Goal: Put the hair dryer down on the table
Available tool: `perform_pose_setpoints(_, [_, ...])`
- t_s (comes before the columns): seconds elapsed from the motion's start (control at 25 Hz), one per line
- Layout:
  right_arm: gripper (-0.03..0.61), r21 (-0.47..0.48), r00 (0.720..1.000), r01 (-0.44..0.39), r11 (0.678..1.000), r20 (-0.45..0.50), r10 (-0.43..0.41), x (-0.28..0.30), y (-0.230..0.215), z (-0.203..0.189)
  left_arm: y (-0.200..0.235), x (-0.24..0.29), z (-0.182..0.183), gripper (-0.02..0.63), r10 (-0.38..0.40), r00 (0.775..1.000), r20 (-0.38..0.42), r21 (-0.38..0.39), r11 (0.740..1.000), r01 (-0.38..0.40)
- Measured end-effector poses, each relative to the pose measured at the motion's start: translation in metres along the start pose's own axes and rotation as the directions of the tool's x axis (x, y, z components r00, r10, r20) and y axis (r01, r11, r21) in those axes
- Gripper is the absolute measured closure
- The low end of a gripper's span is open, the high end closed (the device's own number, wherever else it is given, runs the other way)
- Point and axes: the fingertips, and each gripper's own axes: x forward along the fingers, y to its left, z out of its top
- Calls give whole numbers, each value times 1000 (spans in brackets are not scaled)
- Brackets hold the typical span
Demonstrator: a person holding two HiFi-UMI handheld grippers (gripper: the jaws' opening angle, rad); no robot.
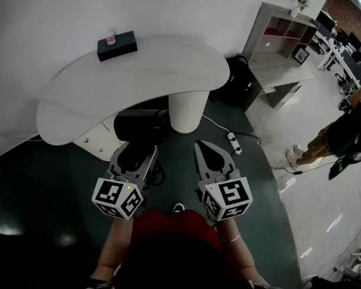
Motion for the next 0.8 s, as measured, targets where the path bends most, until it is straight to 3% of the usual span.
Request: perform_pose_setpoints(0.8, [563, 5, 998, -30, 1000, 52, 30, 10, -34, -12, 12, 28, -10, 385, 61, 998, 3, 33, 998, -61])
